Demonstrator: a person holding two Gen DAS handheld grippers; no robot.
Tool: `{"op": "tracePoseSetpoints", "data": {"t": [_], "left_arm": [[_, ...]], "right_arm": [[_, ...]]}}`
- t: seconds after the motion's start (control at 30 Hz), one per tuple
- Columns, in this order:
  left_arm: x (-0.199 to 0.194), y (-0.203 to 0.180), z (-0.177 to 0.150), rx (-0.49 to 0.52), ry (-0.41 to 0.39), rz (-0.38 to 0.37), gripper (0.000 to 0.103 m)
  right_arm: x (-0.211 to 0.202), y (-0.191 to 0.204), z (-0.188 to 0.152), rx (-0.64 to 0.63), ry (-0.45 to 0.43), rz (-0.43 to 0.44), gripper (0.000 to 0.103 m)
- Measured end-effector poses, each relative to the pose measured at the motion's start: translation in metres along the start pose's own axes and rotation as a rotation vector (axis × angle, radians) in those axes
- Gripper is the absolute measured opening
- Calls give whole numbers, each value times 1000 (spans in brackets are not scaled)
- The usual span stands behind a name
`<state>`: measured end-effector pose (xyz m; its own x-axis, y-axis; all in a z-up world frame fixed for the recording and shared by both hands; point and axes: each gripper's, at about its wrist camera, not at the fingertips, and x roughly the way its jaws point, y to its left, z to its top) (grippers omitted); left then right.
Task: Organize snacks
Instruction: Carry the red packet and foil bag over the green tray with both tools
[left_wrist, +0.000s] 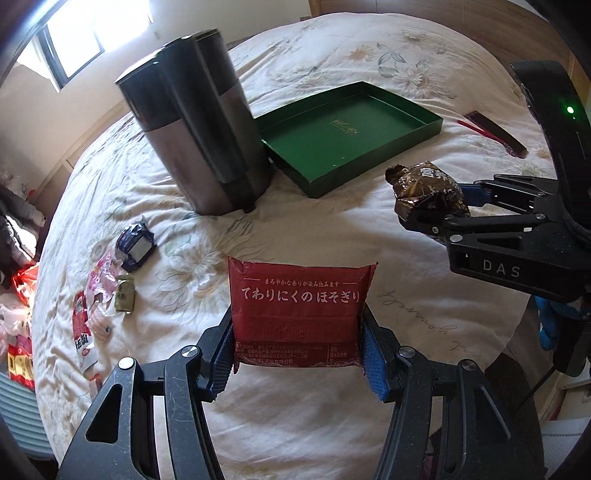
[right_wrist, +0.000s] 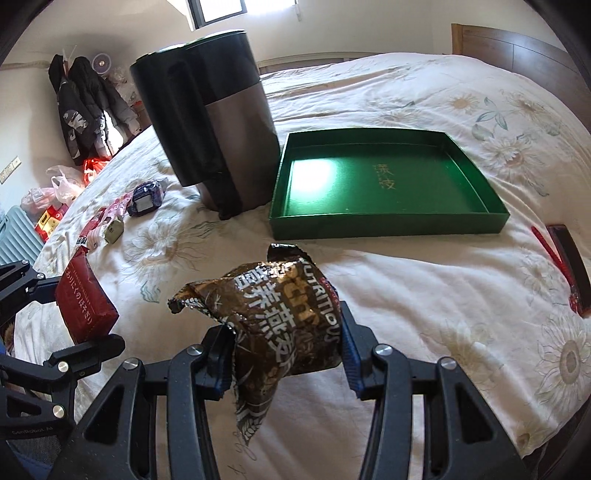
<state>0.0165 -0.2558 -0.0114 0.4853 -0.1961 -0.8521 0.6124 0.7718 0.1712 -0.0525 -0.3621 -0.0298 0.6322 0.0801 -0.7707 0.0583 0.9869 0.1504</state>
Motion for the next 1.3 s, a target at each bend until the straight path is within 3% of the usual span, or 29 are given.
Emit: {"op": "tracePoseSetpoints", "data": {"t": [0.2, 0.4, 0.73, 0.83, 1.03, 1.3], "left_arm": [[12, -29, 34, 31, -23, -37, 54], [31, -44, 83, 30, -72, -58, 54], [108, -24, 164, -129, -103, -51, 54], [132, -13, 182, -184, -114, -13, 54], [171, 0, 201, -264, -133, 12, 54], [200, -2, 203, -295, -137, 45, 54]], "right_arm": [[1, -39, 13, 52, -29, -42, 103], [7, -79, 47, 89, -84, -79, 103], [71, -130, 115, 94, -142, -162, 103], [96, -140, 129, 92, -152, -184, 103], [137, -161, 145, 116, -165, -233, 103], [156, -168, 142, 106, -179, -265, 103]]}}
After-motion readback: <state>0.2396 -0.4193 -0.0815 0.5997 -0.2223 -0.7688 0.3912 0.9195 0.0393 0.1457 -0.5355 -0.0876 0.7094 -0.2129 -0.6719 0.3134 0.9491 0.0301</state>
